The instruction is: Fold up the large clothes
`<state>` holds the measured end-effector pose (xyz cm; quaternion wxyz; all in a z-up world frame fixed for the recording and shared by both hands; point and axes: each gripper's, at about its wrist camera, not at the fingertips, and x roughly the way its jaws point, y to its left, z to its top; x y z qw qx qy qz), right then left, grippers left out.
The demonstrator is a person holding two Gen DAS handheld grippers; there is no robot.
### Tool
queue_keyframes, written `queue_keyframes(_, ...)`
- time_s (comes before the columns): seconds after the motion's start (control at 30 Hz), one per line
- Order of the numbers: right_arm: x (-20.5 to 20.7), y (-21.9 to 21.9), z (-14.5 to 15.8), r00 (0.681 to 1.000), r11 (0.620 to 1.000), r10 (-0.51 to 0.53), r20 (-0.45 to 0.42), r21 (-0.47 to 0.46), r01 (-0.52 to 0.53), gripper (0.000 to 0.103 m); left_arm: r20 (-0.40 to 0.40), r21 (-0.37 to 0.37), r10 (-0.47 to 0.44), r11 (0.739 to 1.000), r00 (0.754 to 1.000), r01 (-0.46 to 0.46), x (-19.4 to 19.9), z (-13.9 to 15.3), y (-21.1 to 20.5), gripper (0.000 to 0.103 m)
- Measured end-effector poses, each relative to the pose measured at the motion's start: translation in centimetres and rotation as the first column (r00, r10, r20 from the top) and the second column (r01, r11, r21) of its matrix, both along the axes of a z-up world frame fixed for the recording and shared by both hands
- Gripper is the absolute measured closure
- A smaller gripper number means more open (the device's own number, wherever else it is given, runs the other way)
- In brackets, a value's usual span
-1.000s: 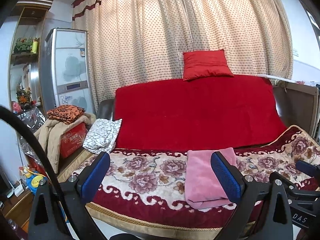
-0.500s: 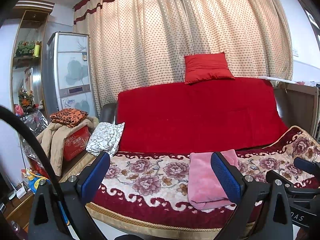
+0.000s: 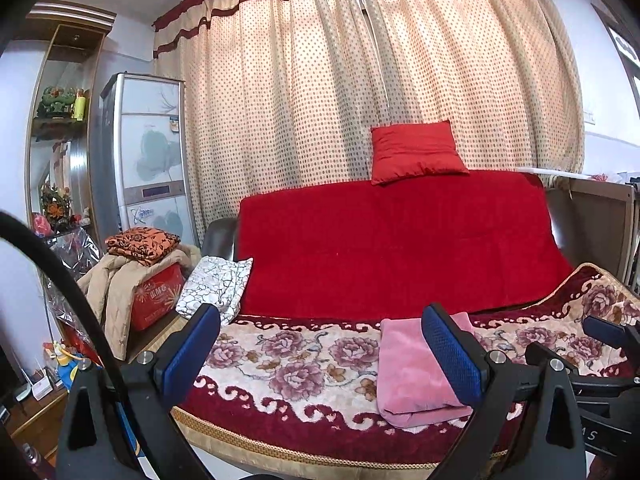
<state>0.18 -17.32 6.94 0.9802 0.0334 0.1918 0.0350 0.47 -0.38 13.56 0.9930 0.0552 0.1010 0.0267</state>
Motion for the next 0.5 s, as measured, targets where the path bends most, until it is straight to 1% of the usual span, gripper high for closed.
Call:
queue_keyframes(0.27, -0.5, 0.4, 0.3, 1.000, 1.000, 0.012, 0.016, -0.002, -0.012, 0.015, 0.034, -0.004, -0.005, 1.000, 0.999, 0.005, -1.2, 0.7, 0.2, 0.002)
queue_keyframes(0.5, -0.5, 0.6, 0.2, 1.000, 1.000, 0.015, 0.018, -0.005, -0.015, 0.015, 0.036, -0.015, -0.020, 1.000, 0.999, 0.021, -1.3, 0.9, 0.2, 0.002)
